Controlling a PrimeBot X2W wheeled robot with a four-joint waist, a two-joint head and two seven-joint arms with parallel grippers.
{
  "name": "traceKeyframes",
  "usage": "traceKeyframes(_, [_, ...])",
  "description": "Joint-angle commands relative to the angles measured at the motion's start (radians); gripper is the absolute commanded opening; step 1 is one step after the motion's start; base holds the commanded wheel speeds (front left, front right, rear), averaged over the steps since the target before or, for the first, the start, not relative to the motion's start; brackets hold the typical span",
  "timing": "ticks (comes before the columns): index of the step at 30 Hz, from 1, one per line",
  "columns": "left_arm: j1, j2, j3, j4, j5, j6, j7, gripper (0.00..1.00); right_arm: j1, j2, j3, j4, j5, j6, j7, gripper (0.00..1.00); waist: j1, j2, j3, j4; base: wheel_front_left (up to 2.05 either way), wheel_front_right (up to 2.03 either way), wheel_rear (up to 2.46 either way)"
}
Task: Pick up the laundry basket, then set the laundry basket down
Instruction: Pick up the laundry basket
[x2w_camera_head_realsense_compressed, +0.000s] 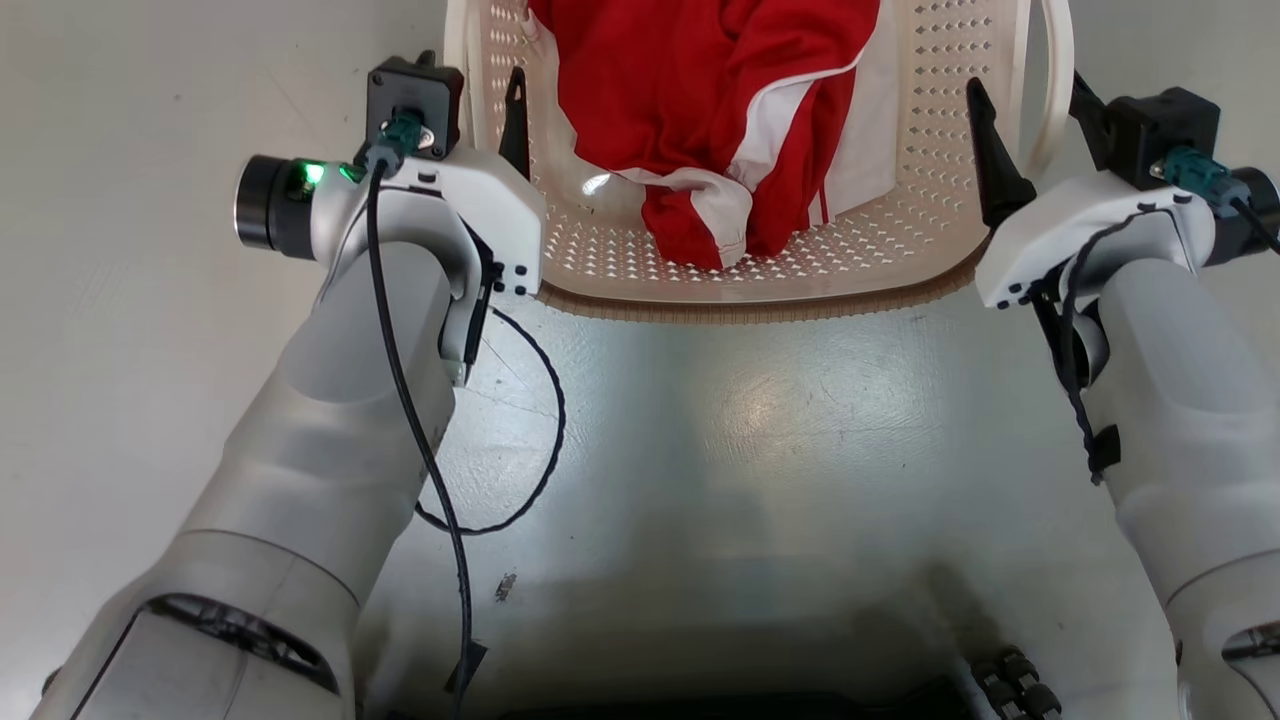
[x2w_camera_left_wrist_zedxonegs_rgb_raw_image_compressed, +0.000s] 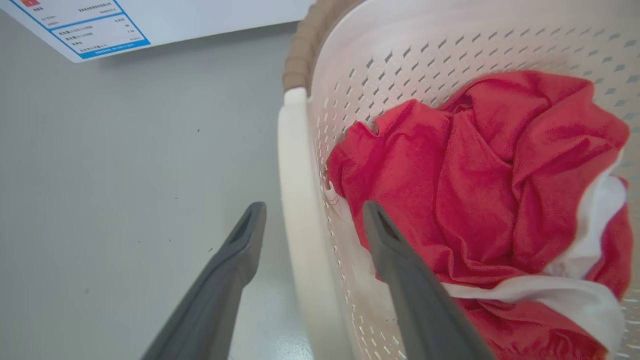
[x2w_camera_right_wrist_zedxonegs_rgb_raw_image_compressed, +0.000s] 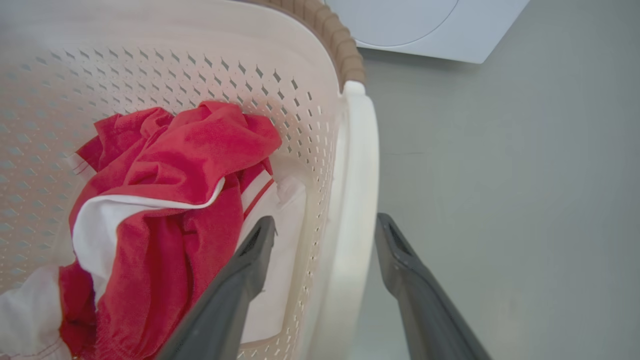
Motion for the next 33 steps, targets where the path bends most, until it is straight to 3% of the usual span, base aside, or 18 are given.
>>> traceKeyframes(1, [-0.004,0.019,0.002,0.005,-0.01,-0.004,-0.005,1.0,0.018,0.016,0.022,0.003,0.006,0.006,-0.011,1.0,0.0,0.0,0.005,-0.003,0.0,0.0,0.0])
traceKeyframes(33, [-0.108,0.019,-0.13,0.134,-0.166,-0.033,0.067,1.0,-0.144,0.041,0.096,0.232,0.07,0.006,-0.011,1.0,0.0,0.0,0.008,-0.021,0.0,0.0,0.0])
